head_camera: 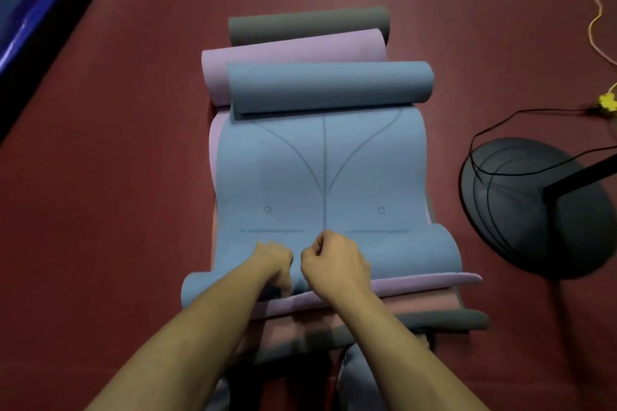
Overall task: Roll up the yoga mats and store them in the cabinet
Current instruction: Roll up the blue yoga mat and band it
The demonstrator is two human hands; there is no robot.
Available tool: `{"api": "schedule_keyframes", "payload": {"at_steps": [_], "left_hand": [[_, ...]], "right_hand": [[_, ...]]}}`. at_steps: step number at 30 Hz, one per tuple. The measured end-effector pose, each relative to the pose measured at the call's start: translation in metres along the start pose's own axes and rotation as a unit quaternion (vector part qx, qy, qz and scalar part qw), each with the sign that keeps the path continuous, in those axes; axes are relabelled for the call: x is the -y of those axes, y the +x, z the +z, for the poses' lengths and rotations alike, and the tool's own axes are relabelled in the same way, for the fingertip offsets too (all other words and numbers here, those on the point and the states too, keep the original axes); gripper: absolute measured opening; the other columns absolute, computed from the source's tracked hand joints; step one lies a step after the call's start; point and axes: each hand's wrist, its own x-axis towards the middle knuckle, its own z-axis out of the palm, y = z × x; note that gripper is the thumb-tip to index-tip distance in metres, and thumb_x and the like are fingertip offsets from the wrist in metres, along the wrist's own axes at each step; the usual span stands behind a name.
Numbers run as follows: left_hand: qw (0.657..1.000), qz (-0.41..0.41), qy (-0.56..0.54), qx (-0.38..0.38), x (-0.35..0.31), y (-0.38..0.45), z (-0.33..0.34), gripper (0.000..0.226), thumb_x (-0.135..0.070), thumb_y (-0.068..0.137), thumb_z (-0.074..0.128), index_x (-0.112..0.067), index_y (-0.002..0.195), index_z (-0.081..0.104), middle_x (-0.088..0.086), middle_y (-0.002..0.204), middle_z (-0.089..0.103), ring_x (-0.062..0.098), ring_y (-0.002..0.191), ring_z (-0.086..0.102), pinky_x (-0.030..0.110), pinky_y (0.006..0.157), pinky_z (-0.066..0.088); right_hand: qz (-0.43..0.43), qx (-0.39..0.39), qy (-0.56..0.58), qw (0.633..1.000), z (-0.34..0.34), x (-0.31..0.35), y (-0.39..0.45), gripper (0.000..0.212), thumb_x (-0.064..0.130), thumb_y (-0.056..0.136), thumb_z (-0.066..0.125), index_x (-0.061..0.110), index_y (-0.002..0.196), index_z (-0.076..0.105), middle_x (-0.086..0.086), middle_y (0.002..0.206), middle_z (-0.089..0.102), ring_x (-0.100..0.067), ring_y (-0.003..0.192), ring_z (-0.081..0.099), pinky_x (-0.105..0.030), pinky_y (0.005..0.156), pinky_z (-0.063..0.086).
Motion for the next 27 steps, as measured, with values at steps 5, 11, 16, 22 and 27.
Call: {"api": "schedule_keyframes", "payload": {"at_steps": [5, 11, 16, 22, 27], "left_hand": [[0.997, 0.022, -0.058, -0.054, -0.018, -0.104, -0.002, 0.04, -0.027, 0.081, 0.071, -0.018, 0.119, 0.065, 0.01, 0.125, 0.067, 0.032, 0.113, 0.064, 0.036, 0.093, 0.054], [0.963, 0.049, 0.094, -0.247, -0.044, -0.257, -0.059, 0.037, -0.037, 0.097, 0.061, -0.017, 0.127, 0.051, 0.012, 0.124, 0.067, 0.037, 0.114, 0.064, 0.041, 0.087, 0.049], [0.939, -0.015, 0.067, -0.338, -0.023, -0.38, -0.068, 0.064, -0.033, 0.079, 0.073, -0.014, 0.127, 0.036, 0.007, 0.112, 0.07, 0.036, 0.105, 0.066, 0.039, 0.072, 0.042], [0.843, 0.048, -0.004, -0.536, -0.021, -0.491, -0.031, 0.043, -0.029, 0.052, 0.081, -0.022, 0.076, 0.046, -0.003, 0.07, 0.064, 0.031, 0.063, 0.063, 0.031, 0.049, 0.035], [0.875, 0.074, -0.114, -0.465, -0.027, -0.529, 0.051, 0.043, -0.067, 0.071, 0.059, -0.026, 0.078, 0.051, -0.017, 0.064, 0.05, 0.02, 0.067, 0.058, 0.031, 0.053, 0.034]], "right_hand": [[-0.025, 0.022, -0.18, 0.983, -0.013, -0.023, -0.019, 0.066, 0.024, 0.089, 0.058, 0.022, 0.151, 0.035, -0.001, 0.159, 0.032, -0.026, 0.151, 0.023, -0.052, 0.12, 0.02], [-0.122, -0.009, -0.355, 0.927, -0.048, -0.033, -0.094, 0.099, 0.044, 0.086, 0.067, 0.021, 0.162, 0.006, -0.01, 0.153, 0.037, -0.035, 0.145, 0.026, -0.053, 0.121, 0.011], [-0.234, -0.077, -0.302, 0.921, -0.115, -0.052, -0.176, 0.058, 0.055, 0.074, 0.067, 0.027, 0.123, 0.056, -0.007, 0.124, 0.051, -0.032, 0.12, 0.048, -0.046, 0.105, 0.029], [-0.402, -0.269, -0.227, 0.845, -0.166, -0.075, -0.294, 0.041, 0.031, 0.07, 0.076, 0.023, 0.091, 0.043, 0.002, 0.085, 0.063, -0.03, 0.076, 0.059, -0.037, 0.063, 0.032], [-0.39, -0.197, -0.182, 0.881, -0.127, -0.142, -0.331, 0.034, 0.029, 0.074, 0.072, 0.023, 0.089, 0.042, 0.002, 0.081, 0.059, -0.032, 0.073, 0.059, -0.038, 0.057, 0.036]]}}
